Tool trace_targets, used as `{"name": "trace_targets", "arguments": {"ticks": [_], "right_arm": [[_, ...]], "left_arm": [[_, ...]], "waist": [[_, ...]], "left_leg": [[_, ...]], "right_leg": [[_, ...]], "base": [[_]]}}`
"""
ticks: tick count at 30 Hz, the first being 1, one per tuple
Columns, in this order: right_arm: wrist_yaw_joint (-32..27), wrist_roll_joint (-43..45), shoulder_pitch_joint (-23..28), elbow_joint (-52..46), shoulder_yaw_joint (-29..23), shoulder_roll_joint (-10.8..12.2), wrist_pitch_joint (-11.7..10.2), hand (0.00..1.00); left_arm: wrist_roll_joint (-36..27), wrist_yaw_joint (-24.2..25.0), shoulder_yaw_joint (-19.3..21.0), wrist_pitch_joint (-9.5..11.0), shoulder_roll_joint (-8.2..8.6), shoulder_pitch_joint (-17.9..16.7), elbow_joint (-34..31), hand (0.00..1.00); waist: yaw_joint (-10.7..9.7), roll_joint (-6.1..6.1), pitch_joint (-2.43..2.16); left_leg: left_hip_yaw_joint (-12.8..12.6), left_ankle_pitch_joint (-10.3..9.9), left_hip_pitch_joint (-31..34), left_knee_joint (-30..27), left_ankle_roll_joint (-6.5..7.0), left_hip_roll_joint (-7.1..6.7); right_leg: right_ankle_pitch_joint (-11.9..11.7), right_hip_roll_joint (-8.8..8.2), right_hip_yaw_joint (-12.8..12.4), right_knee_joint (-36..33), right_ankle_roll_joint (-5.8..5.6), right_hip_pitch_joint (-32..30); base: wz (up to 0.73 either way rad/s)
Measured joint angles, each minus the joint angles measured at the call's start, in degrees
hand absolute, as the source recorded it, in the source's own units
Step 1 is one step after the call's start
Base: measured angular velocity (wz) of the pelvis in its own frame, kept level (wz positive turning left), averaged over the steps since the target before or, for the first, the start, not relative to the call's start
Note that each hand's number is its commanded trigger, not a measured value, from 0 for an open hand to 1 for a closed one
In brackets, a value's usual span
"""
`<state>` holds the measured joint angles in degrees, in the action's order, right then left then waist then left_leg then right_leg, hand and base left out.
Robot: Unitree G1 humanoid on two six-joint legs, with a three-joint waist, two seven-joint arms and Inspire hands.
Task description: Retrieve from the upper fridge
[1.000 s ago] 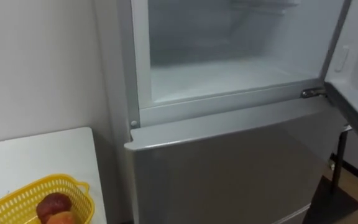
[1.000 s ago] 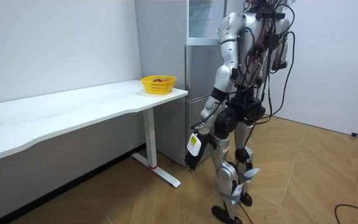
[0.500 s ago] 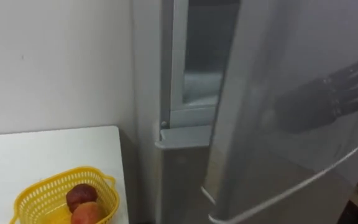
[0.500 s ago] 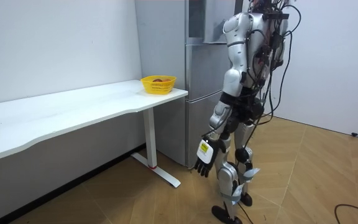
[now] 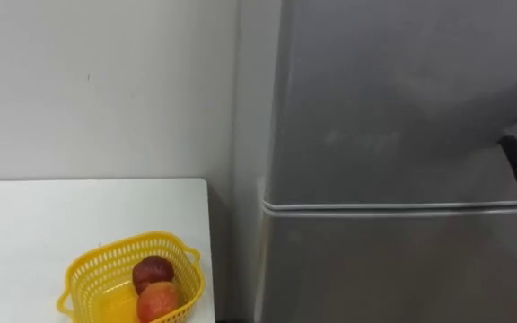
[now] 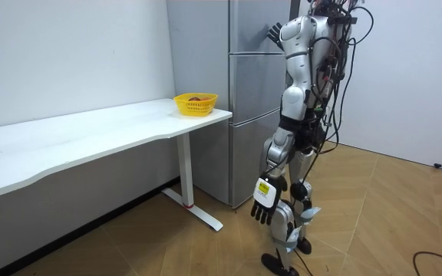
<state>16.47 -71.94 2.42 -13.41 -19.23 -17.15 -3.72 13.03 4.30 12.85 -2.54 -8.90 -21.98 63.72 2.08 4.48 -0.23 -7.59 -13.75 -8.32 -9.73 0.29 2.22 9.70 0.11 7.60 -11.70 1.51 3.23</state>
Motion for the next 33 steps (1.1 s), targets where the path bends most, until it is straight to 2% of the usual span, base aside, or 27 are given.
{"name": "trace_targets", "arguments": {"ticks": [8,14,19,21,26,31,33], "right_arm": [[0.0,-0.2,0.0,0.1,0.0,0.0,0.0,0.00],[0.0,-0.3,0.0,0.6,-0.1,-1.1,0.0,0.00],[-0.2,0.5,0.0,2.2,-0.1,-1.8,0.2,0.00],[-0.5,0.4,0.3,2.4,-0.5,-1.8,1.4,0.00],[-1.5,0.5,1.7,2.4,-3.5,-1.8,2.5,0.00],[-2.1,0.4,3.0,3.2,-5.4,-1.8,2.6,0.00],[-2.7,0.4,4.3,3.7,-6.6,-1.8,3.2,0.00]], "left_arm": [[0.0,0.2,0.4,0.0,-0.03,0.1,0.0,0.00],[0.0,0.2,0.4,0.2,-0.28,0.2,-0.3,0.00],[0.1,-0.4,0.4,0.1,-1.20,1.3,-0.9,0.00],[0.3,-0.5,0.6,0.1,-1.40,1.5,-1.4,0.00],[1.2,-1.6,0.6,0.1,-1.49,1.7,-2.1,0.00],[1.2,-2.7,0.6,0.0,-1.49,1.8,-3.1,0.00],[1.2,-2.8,0.5,-0.4,-1.48,1.8,-4.6,0.00]], "waist": [[-0.1,-0.33,-0.17],[-0.3,-0.58,-0.15],[-1.4,-0.51,-0.16],[-2.1,-0.54,-0.15],[-3.7,-0.55,-0.16],[-4.9,-0.94,-0.20],[-5.5,-1.29,-0.15]], "left_leg": [[0.0,0.0,0.1,-0.1,0.00,0.03],[0.0,0.0,0.0,-0.1,0.01,0.04],[-0.2,0.0,0.0,0.0,-0.01,0.07],[-0.2,0.0,0.0,0.1,-0.01,0.08],[-0.4,0.0,0.1,0.1,-0.01,0.07],[-1.8,0.0,-0.3,0.0,-0.01,0.12],[-2.0,0.0,-0.4,0.0,-0.01,0.16]], "right_leg": [[0.0,-0.09,0.1,0.0,0.00,-0.4],[0.0,-0.12,0.0,0.0,-0.01,-0.3],[0.0,0.04,0.0,0.0,-0.01,-0.2],[0.0,0.10,0.0,0.0,-0.01,-0.2],[0.0,0.13,-0.5,0.0,-0.01,-0.4],[0.0,0.30,-1.7,0.0,0.00,-0.5],[0.0,0.31,-2.0,0.0,-0.01,-0.7]], "base": [[0.00],[0.00],[0.00],[0.00],[-0.01],[-0.12],[-0.08]]}}
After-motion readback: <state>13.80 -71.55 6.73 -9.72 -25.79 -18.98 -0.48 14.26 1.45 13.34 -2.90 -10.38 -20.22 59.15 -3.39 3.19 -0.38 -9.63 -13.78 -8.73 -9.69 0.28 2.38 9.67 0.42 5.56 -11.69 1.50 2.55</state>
